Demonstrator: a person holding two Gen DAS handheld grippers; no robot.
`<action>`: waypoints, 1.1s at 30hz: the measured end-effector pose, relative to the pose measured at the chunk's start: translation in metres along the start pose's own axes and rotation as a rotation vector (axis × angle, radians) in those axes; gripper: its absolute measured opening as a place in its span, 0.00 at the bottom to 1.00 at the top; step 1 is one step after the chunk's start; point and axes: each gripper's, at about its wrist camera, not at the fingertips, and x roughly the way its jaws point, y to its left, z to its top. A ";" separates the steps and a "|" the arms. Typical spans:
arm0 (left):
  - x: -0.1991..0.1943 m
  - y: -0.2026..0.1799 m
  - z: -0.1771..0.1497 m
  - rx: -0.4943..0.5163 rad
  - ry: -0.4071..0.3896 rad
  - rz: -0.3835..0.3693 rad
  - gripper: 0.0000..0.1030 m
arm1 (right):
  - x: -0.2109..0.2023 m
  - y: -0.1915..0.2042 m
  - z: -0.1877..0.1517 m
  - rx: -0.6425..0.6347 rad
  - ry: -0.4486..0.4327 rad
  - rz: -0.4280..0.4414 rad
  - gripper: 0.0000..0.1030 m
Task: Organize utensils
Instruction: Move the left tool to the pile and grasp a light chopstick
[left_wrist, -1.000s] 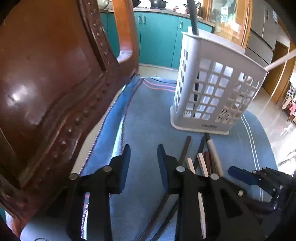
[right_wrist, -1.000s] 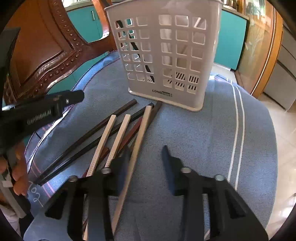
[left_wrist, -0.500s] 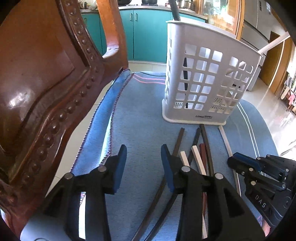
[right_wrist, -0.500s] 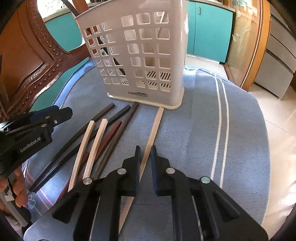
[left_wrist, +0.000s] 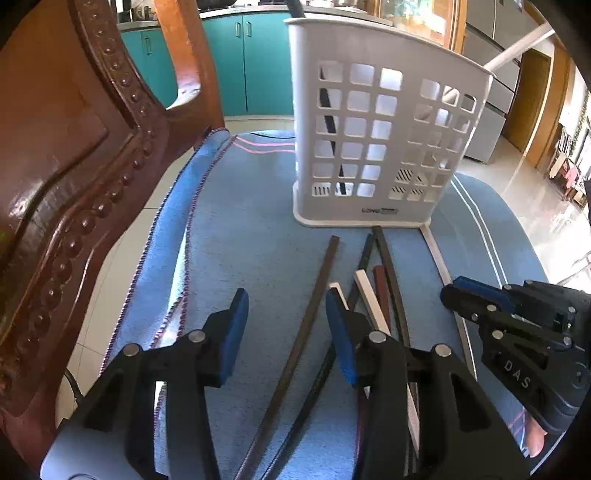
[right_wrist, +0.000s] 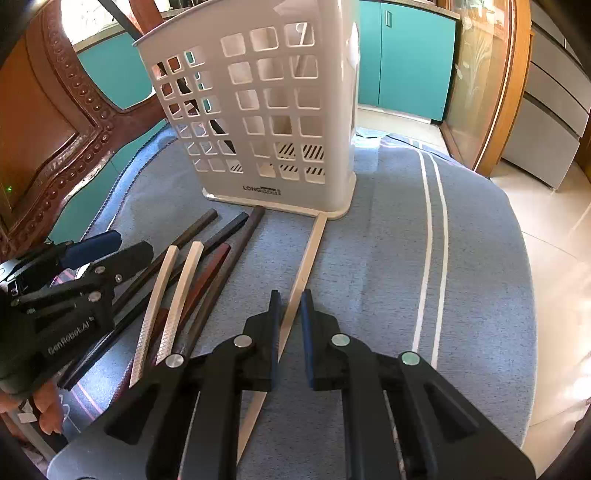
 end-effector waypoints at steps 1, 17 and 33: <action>0.001 -0.001 0.000 0.003 0.001 -0.002 0.44 | 0.000 0.000 0.000 -0.002 0.001 -0.001 0.11; 0.001 -0.015 -0.008 0.042 0.023 -0.032 0.50 | 0.003 0.002 0.004 0.002 0.001 -0.010 0.13; 0.009 -0.016 -0.011 0.025 0.026 -0.065 0.27 | 0.003 0.002 0.003 0.001 0.001 -0.012 0.13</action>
